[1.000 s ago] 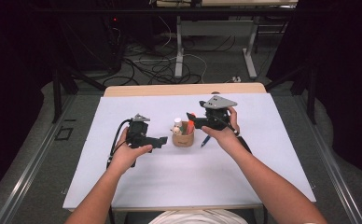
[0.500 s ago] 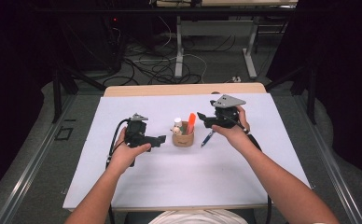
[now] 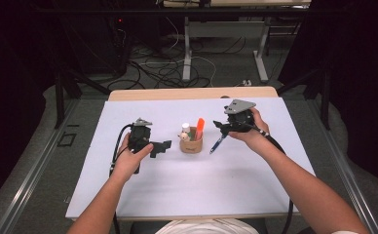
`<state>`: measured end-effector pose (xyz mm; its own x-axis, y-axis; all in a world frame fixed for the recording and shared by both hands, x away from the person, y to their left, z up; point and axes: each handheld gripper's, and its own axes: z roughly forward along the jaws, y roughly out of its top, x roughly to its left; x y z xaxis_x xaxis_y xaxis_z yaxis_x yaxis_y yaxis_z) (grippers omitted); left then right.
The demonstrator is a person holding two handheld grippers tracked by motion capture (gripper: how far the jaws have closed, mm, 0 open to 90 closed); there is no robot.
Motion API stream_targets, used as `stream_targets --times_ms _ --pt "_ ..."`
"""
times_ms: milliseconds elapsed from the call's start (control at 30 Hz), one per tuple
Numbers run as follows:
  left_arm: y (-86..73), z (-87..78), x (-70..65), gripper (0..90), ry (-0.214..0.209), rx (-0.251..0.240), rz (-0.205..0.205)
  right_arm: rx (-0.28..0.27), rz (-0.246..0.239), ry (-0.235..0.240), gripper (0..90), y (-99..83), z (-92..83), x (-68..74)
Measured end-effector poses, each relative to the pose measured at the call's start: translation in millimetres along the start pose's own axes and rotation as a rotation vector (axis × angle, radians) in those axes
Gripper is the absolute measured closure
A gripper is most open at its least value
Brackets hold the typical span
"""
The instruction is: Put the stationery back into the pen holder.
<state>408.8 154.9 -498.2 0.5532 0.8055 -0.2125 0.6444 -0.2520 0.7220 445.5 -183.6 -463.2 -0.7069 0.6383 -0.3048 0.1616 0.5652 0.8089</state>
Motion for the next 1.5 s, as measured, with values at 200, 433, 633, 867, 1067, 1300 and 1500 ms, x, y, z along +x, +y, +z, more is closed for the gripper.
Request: stream_targets --times_ms 200,433,633,867,1067,1300,1500 --pt "0.0 -0.3 0.4 1.4 0.004 0.001 -0.003 0.065 -0.13 0.015 30.3 0.9 4.1 0.5" --pt "-0.4 -0.3 1.7 1.4 0.012 0.009 -0.001 0.152 -0.321 0.061 29.4 0.3 11.0 2.4" --pt "-0.7 0.2 1.6 1.4 0.011 0.011 0.004 0.189 -0.445 0.075 35.9 0.6 15.3 5.4" --pt "-0.4 -0.6 1.9 1.4 0.009 0.007 -0.001 0.241 -0.519 0.093 43.6 -0.7 19.5 7.8" --pt "-0.4 -0.6 1.8 1.4 0.007 0.004 0.011 0.25 -0.583 0.096 46.0 -0.6 21.6 9.6" --pt "-0.5 -1.1 1.8 1.4 0.007 0.004 0.009 0.253 -0.732 0.131 50.9 -3.7 25.9 13.3" --pt "-0.7 -0.5 1.2 1.4 0.004 0.008 0.006 0.279 -0.885 0.183 54.6 -9.5 29.2 20.6"
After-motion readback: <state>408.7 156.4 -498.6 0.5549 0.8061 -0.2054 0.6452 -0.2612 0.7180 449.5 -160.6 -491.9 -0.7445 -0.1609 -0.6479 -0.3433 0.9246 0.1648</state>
